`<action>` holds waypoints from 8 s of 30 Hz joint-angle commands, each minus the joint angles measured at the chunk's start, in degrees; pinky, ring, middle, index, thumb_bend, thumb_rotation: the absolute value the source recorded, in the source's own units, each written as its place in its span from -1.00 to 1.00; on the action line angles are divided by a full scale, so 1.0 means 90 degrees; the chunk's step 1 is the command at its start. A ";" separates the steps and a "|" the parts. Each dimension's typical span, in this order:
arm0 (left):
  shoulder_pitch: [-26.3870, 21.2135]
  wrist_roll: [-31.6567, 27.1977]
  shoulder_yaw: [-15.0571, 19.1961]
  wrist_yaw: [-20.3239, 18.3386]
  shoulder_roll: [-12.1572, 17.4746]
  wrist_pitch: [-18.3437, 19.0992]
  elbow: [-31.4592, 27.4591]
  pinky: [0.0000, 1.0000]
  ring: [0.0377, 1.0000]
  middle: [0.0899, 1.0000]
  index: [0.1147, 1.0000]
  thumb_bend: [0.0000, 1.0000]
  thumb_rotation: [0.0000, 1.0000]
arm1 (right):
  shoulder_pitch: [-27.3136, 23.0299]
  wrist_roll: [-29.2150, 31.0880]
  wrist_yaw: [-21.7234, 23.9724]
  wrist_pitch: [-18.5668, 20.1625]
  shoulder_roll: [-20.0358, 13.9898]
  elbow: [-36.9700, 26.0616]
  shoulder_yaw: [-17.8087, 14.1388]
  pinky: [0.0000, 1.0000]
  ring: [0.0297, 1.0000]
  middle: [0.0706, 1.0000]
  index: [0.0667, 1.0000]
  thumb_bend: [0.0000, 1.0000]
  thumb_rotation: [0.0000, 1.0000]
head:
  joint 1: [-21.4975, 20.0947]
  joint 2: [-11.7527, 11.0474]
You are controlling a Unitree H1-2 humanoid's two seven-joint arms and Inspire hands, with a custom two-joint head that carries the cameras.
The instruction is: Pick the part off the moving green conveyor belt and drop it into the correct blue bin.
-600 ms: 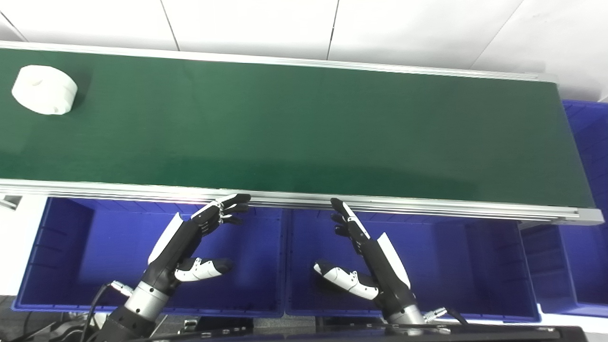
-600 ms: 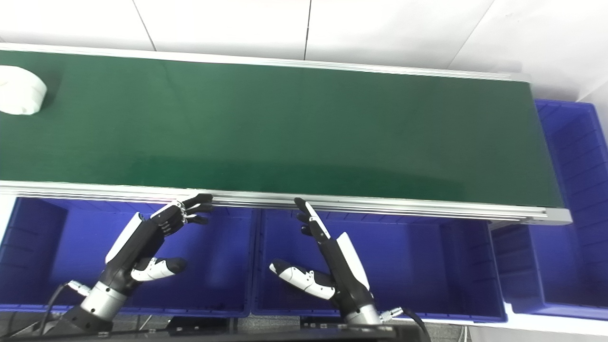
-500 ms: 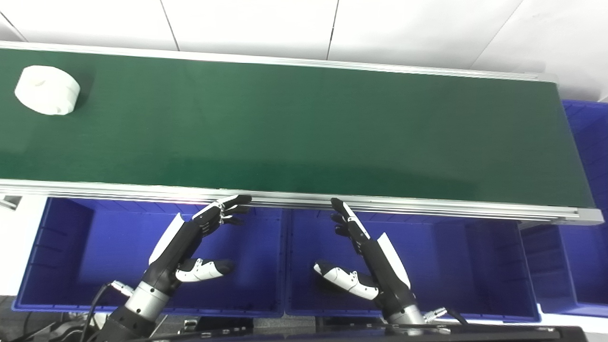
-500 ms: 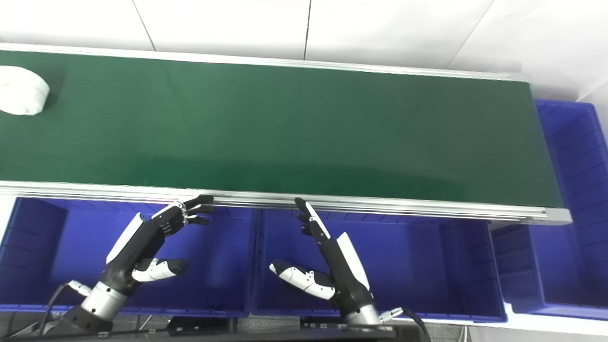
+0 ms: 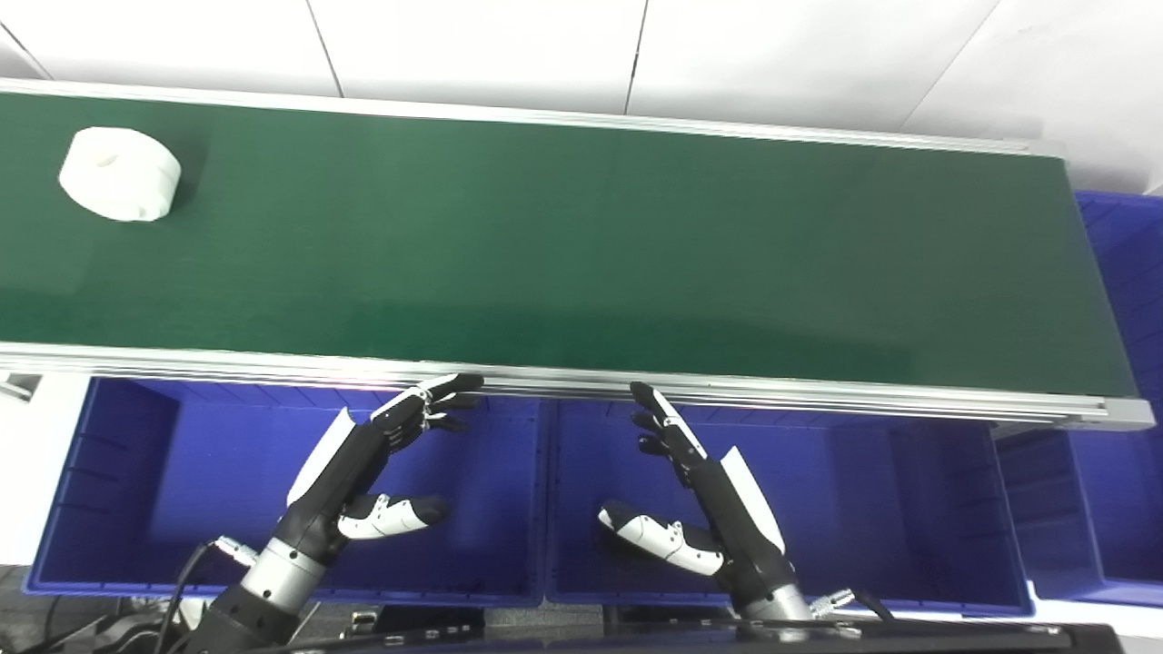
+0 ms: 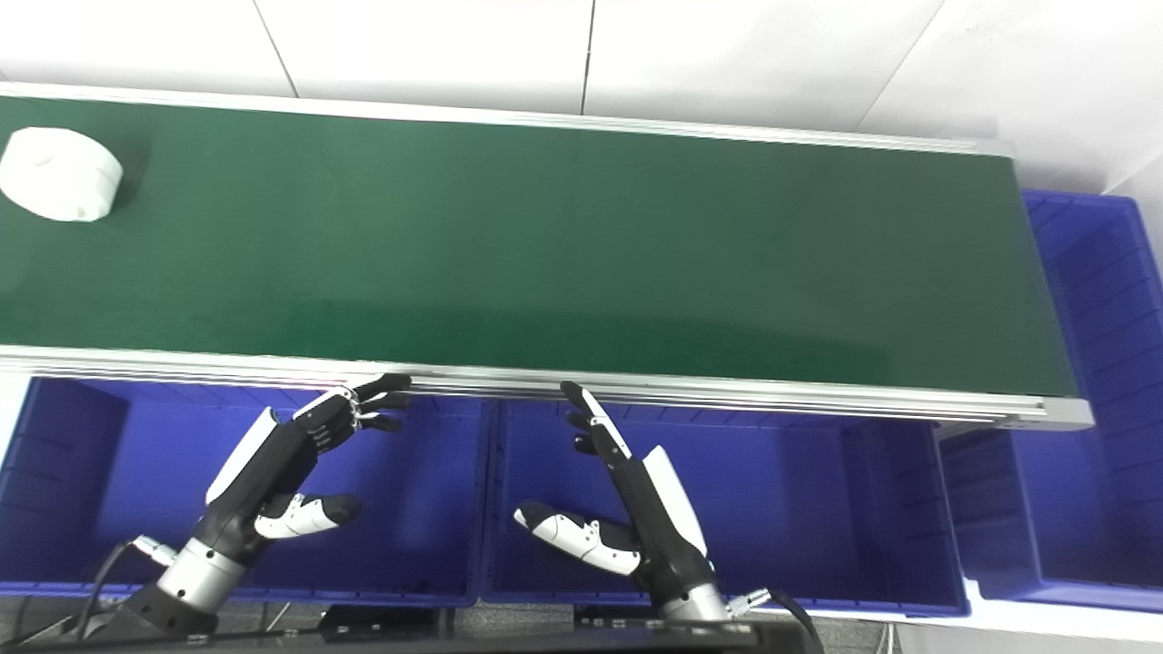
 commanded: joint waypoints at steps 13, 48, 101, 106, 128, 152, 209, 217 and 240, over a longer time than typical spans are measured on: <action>0.0084 -0.0012 -0.0058 0.0108 -0.0049 -0.0228 0.0003 0.42 0.61 0.70 0.59 0.47 0.40 | 0.0070 0.0121 -0.0095 -0.0513 -0.0022 0.0062 -0.0030 0.74 0.86 0.92 0.94 0.34 0.23 | 0.0720 -0.0478; -0.0165 0.0420 -0.0121 0.0852 0.0109 -0.0212 -0.1574 0.29 0.43 0.53 0.44 0.69 0.23 | -0.0141 0.0503 -0.0215 -0.1789 -0.0079 0.1231 -0.0273 0.70 0.84 0.93 0.95 0.21 0.20 | 0.2350 -0.1762; -0.4529 0.4279 0.0735 0.0854 0.1478 0.2056 0.0913 0.95 0.93 0.96 0.75 0.82 -0.68 | -0.0834 0.0606 -0.0769 -0.2057 -0.0450 0.2005 0.0266 0.55 0.70 0.75 0.86 0.29 0.24 | 0.2712 -0.2613; -0.4732 0.4566 0.0513 0.0946 0.1496 0.2109 0.1242 1.00 0.97 0.99 0.74 0.83 -0.73 | -0.0841 0.0563 -0.0810 -0.2057 -0.0474 0.1988 0.0305 0.50 0.69 0.75 0.86 0.28 0.24 | 0.2709 -0.2601; -0.5106 0.3919 0.0151 0.1677 0.0689 0.1596 0.2567 -0.16 -0.22 -0.11 0.01 0.01 -1.00 | -0.0768 0.0560 -0.0912 -0.2056 -0.0440 0.1902 0.0320 0.52 0.68 0.69 0.83 0.29 0.21 | 0.2634 -0.2463; -0.4296 0.3052 0.0581 0.0533 0.0803 0.2861 -0.0350 -0.27 -0.31 -0.15 -0.01 -0.02 -1.00 | -0.0553 0.0443 -0.0821 -0.2025 -0.0382 0.1489 0.0309 0.47 0.62 0.71 0.84 0.32 0.30 | 0.2253 -0.1580; -0.0241 0.5358 -0.0073 0.1007 0.0082 0.1491 -0.0710 0.80 0.47 0.27 -0.15 0.00 -0.88 | -0.0187 0.1299 0.0479 -0.0277 -0.0241 -0.0618 -0.0692 0.72 0.78 0.69 0.85 0.39 0.17 | 0.1284 0.1021; 0.0047 0.5283 -0.0197 -0.0515 0.0335 0.2650 -0.2055 1.00 0.99 0.93 0.74 0.53 0.68 | -0.0122 0.1102 0.0432 -0.0274 -0.0167 -0.0684 -0.0674 0.68 0.76 0.68 0.85 0.36 0.18 | 0.1236 0.0985; -0.0124 -0.0804 0.0228 -0.0549 0.0231 0.0007 -0.0576 0.65 0.70 0.66 0.57 0.59 0.06 | 0.0262 -0.0137 0.0348 0.0147 0.0196 -0.0822 -0.0127 0.71 0.80 0.83 0.93 0.47 -0.06 | -0.0634 0.0953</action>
